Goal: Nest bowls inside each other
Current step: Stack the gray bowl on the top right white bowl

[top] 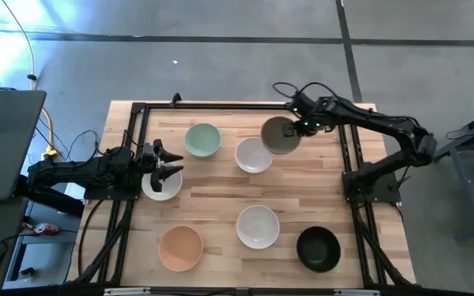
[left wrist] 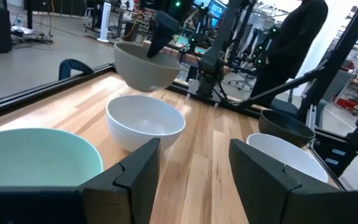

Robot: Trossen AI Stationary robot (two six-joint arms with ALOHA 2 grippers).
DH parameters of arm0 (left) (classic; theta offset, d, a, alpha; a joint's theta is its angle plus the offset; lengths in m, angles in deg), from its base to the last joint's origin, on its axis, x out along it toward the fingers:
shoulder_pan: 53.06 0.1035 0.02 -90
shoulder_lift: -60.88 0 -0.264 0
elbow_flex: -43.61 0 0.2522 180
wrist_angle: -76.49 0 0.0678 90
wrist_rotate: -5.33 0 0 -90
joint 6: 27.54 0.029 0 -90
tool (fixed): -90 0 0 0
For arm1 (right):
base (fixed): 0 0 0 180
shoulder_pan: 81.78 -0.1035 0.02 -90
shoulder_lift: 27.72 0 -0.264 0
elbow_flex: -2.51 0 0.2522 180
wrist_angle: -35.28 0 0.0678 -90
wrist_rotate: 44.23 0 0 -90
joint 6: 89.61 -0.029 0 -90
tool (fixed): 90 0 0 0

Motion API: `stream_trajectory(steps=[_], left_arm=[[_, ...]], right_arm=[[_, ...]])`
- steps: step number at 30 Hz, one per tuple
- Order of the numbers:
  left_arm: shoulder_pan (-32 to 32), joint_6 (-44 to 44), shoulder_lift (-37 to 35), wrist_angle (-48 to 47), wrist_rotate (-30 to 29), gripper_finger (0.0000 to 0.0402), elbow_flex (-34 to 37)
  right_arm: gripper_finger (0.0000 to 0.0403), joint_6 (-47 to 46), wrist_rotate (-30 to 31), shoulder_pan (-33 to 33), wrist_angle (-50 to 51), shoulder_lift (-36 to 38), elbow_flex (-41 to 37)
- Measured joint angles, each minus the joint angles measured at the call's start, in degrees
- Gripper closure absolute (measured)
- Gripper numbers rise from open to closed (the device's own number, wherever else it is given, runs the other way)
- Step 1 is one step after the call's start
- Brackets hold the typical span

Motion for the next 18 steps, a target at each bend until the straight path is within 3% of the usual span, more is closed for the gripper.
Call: stream_trajectory(steps=[18], left_arm=[[0.0,0.0,0.0,-1.4,1.1,0.0220,0.0]], right_arm=[[0.0403,3.5,-2.0,-7.2,-0.9,-18.3,15.8]])
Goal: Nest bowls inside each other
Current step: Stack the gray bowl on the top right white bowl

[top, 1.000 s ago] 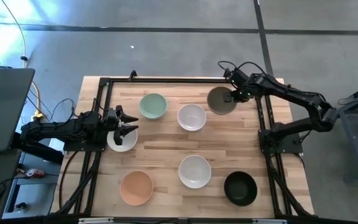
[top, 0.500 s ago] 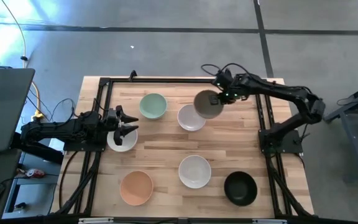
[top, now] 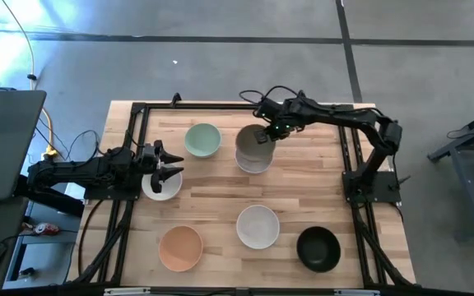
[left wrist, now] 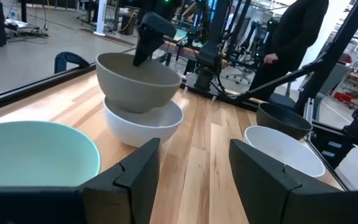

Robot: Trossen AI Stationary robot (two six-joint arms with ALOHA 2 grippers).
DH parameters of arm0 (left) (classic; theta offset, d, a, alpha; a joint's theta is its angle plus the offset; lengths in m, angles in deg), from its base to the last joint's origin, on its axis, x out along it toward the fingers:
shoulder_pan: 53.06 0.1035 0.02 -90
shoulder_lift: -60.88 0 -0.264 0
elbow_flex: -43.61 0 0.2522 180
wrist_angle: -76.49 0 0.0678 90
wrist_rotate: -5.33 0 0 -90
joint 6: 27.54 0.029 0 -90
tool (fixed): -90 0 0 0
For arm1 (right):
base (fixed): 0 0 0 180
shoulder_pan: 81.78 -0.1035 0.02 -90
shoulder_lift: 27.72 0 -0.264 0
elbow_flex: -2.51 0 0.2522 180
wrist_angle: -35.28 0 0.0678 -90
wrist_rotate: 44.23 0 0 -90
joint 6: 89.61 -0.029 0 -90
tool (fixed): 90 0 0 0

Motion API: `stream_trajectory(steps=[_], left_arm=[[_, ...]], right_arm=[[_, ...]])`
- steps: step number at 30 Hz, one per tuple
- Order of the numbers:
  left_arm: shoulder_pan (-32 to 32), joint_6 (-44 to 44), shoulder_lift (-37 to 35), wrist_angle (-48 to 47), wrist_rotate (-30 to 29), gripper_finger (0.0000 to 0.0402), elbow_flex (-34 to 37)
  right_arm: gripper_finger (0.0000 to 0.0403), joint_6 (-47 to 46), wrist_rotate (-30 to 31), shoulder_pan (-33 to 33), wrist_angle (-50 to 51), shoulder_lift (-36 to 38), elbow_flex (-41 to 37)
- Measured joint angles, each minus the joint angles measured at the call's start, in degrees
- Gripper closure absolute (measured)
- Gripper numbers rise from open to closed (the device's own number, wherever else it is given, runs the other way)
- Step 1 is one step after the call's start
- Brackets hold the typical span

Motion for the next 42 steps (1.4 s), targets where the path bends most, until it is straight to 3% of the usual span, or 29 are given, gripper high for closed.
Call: stream_trajectory(steps=[21,42], left_arm=[[0.0,0.0,0.0,-0.3,0.0,0.0220,0.0],[0.0,-0.6,0.0,-1.4,0.6,0.0220,0.0]], right_arm=[[0.0403,-1.5,-0.6,-3.1,-0.2,-0.7,-1.2],[0.0395,-0.5,1.1,-4.7,-2.6,-6.9,-1.2]])
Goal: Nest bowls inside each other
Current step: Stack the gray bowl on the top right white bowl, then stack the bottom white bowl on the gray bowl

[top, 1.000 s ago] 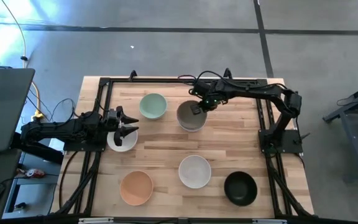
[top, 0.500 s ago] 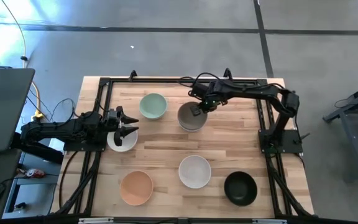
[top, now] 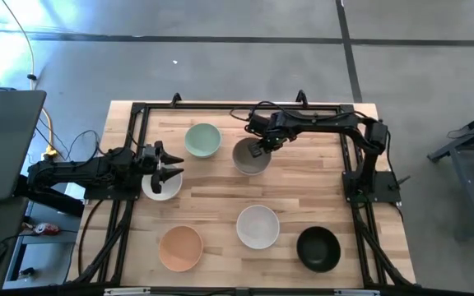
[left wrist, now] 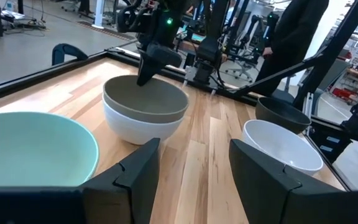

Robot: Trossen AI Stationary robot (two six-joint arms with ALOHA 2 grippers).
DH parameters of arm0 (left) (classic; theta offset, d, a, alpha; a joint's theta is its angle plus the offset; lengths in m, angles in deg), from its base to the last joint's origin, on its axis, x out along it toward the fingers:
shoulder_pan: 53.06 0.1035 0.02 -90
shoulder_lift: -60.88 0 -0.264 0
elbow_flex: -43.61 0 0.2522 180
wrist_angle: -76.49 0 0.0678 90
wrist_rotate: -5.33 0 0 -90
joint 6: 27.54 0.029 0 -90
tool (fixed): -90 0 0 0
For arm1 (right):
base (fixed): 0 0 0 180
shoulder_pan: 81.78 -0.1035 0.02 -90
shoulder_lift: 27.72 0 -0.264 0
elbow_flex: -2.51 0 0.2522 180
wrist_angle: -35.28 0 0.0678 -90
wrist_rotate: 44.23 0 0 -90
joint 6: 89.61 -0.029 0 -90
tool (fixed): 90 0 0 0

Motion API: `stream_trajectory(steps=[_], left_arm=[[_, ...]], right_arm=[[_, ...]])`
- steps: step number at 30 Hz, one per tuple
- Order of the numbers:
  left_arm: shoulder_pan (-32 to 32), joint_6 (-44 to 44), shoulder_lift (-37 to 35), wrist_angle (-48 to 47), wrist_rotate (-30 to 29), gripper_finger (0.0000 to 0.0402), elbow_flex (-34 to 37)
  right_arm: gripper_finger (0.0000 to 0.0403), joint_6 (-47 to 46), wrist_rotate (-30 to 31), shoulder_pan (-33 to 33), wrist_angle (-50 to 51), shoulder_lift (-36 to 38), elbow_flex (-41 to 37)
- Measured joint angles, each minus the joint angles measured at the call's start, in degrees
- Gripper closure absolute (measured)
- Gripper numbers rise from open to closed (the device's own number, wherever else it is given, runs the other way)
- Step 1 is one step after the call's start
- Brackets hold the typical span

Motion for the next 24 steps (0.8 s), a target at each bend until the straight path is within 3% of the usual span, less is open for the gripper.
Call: stream_trajectory(steps=[14,18,24], left_arm=[[0.0,0.1,0.0,0.0,-0.2,0.0220,0.0],[0.0,0.1,0.0,0.0,-1.7,0.0220,0.0],[0.0,0.1,0.0,0.0,-4.2,0.0220,0.0]], right_arm=[[0.0223,0.3,0.0,-1.1,0.8,0.0,1.1],[0.0207,1.8,0.7,-1.6,2.1,0.0,4.2],[0.0214,4.2,3.6,-1.9,10.1,0.0,12.3]])
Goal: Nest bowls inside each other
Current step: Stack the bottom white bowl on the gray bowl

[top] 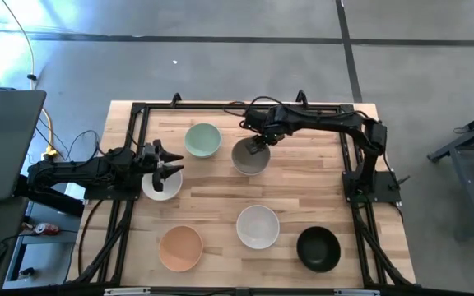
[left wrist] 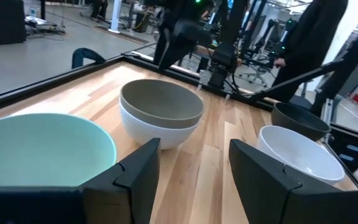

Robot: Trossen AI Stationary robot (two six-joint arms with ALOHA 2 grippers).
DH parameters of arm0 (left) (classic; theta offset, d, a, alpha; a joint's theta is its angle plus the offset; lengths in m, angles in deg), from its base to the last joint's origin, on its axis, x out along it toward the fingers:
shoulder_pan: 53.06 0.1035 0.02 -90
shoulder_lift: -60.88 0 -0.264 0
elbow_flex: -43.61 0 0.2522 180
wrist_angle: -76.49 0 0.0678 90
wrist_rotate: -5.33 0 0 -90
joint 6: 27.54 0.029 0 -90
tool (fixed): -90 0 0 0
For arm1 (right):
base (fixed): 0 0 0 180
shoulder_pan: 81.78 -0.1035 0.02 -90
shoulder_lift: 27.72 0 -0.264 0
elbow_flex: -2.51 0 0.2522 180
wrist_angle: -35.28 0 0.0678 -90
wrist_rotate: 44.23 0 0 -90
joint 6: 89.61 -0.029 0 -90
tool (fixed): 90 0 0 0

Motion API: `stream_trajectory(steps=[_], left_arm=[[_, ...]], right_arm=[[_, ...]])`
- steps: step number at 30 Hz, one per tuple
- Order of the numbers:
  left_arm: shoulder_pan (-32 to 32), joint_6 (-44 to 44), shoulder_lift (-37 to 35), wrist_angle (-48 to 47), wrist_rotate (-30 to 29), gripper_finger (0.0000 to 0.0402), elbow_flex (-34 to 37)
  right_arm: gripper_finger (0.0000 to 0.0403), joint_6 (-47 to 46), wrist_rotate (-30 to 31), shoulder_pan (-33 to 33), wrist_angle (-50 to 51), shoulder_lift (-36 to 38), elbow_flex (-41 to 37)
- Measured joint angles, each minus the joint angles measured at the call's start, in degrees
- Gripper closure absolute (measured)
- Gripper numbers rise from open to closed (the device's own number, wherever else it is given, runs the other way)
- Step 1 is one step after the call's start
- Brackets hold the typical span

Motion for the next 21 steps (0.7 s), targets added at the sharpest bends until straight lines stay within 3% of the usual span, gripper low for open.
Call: stream_trajectory(steps=[8,21], left_arm=[[0.0,0.0,0.0,-0.1,-0.5,0.0220,0.0],[0.0,0.5,0.0,-0.1,-0.5,0.0220,0.0]], right_arm=[[0.0217,1.2,-2.9,-2.4,14.6,0.1,9.6],[0.0218,6.4,-5.1,-18.0,20.8,0.1,12.4]])
